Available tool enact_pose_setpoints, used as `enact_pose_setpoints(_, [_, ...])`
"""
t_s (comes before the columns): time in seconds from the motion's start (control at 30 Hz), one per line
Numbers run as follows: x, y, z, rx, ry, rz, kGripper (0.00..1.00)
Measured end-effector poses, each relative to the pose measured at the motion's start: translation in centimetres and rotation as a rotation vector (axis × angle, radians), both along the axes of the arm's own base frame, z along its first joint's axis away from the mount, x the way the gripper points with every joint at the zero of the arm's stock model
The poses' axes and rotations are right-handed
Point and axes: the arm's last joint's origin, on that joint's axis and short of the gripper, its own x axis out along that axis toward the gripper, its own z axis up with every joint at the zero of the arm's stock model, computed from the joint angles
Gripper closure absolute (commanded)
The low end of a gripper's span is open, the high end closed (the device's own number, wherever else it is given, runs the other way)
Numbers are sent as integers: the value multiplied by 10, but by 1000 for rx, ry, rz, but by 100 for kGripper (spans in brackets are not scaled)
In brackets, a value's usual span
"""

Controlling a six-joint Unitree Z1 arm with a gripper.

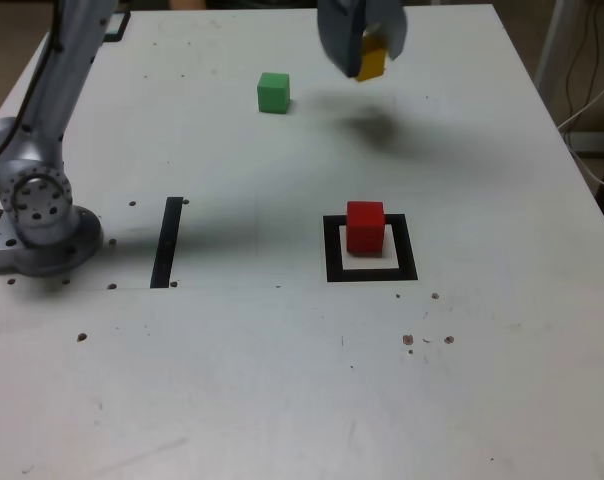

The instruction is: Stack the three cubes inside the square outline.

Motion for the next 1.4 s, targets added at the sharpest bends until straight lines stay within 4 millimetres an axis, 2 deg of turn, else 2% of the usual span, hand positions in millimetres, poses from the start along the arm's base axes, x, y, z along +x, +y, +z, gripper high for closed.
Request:
enact_pose_setpoints(0.1, [-1, -28, 17, -10, 14, -110, 68])
enact_pose_setpoints(0.23, [-5, -70, 27, -28, 36, -251, 68])
enact_pose_setpoints(0.4, [-15, -126, 29, -43, 65, -392, 68])
enact_pose_setpoints(0.6, [-32, -178, 36, -19, 35, -488, 68])
enact_pose_setpoints(0.73, [-41, -208, 29, -36, 25, -522, 68])
enact_pose_setpoints(1.0, [-36, -236, 12, -46, 40, -520, 68])
enact_pose_setpoints(1.4, [-24, -240, -18, -41, 76, -504, 68])
